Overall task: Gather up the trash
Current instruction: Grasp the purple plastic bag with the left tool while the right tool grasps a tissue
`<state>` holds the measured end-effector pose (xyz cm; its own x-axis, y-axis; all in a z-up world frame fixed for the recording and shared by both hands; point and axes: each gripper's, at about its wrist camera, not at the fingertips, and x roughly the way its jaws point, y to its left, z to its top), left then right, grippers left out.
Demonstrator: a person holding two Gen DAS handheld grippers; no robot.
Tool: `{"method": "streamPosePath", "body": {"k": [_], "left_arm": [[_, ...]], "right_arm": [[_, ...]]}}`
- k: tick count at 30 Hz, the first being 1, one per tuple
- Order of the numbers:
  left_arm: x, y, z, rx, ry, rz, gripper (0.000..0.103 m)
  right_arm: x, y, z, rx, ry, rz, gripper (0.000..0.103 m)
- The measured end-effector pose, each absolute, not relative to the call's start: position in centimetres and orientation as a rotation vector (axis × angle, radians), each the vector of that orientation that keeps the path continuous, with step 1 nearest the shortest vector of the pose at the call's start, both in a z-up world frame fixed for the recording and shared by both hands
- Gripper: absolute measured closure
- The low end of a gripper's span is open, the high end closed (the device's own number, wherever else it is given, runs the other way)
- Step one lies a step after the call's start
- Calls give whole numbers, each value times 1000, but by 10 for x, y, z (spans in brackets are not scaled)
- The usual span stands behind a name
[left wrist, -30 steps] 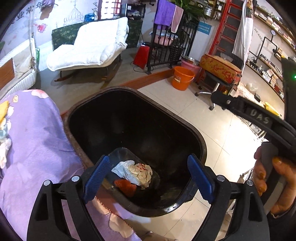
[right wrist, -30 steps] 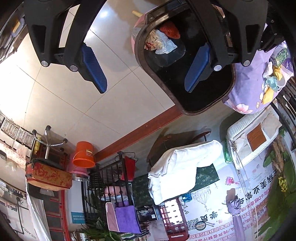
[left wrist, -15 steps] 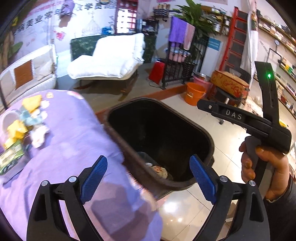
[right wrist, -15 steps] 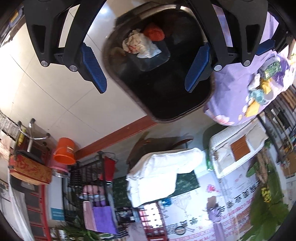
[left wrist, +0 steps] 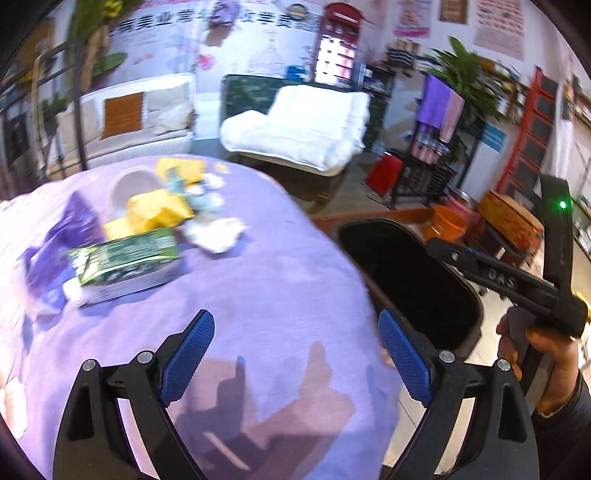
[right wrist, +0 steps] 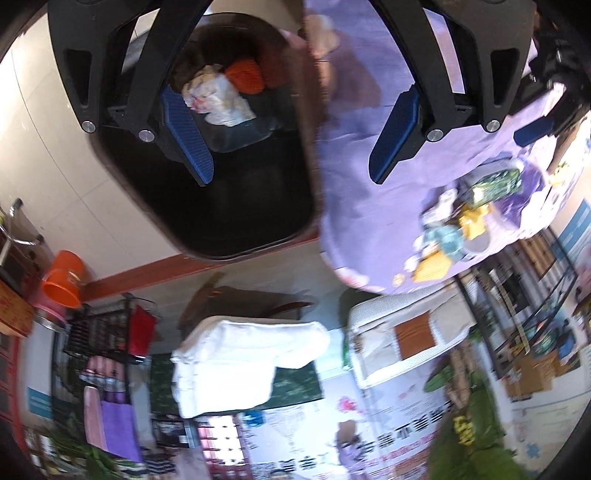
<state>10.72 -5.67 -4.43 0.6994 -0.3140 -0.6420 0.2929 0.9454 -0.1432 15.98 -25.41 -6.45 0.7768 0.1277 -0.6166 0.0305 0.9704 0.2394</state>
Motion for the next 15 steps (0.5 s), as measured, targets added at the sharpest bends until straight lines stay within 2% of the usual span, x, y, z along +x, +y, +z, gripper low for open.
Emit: {"method": "streamPosePath", "body": {"k": [15], "left_arm": [[101, 73, -45, -81, 710, -92, 13]], "right_arm": [[201, -149, -66, 119, 743, 303, 17]]}}
